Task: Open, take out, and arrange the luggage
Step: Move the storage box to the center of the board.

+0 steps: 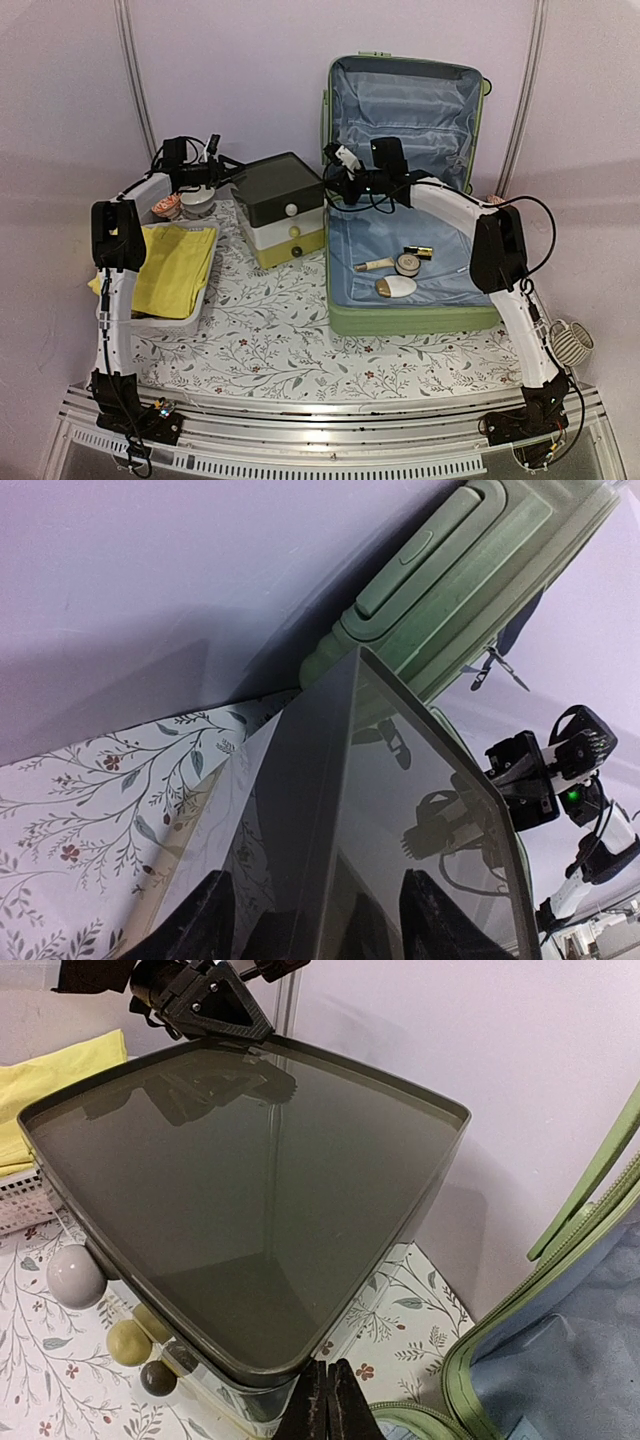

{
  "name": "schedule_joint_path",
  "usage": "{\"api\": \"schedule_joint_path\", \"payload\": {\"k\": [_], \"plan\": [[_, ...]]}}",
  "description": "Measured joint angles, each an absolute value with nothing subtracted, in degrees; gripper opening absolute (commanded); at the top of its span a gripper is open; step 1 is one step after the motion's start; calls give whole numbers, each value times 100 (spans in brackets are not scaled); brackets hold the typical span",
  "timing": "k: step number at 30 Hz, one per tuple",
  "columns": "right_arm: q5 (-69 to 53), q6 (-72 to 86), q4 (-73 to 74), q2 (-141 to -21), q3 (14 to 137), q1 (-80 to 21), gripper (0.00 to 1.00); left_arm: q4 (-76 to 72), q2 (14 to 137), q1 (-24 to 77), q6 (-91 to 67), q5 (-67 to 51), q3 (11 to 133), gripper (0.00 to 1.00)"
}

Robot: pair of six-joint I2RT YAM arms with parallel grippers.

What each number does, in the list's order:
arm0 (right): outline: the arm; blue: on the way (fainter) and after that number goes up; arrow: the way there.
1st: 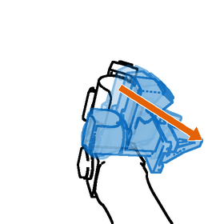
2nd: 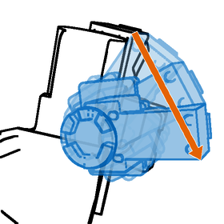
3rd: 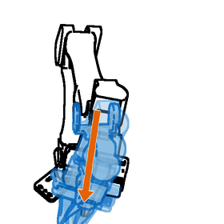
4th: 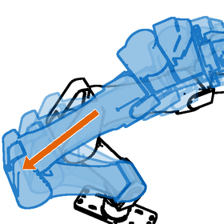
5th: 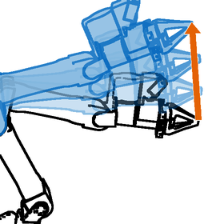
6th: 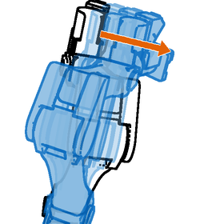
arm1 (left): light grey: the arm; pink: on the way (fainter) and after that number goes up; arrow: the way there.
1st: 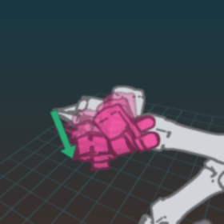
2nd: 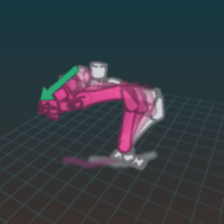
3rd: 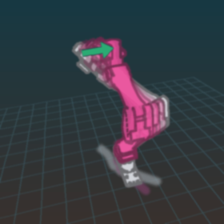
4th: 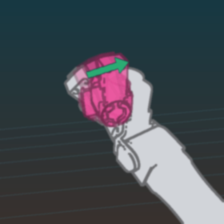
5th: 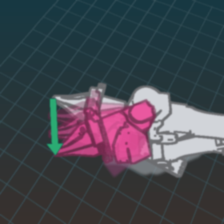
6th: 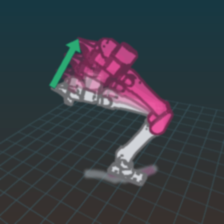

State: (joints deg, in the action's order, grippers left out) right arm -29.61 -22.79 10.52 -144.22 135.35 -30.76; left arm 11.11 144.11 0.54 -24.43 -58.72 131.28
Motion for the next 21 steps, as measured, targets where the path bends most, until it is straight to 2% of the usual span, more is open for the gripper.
{"api": "schedule_joint_path", "payload": {"k": [21], "plan": [[-3057,-1903,1138,-13701,12562,-3339,1,1210,14398,75,-2187,-5935,13124,57]]}}
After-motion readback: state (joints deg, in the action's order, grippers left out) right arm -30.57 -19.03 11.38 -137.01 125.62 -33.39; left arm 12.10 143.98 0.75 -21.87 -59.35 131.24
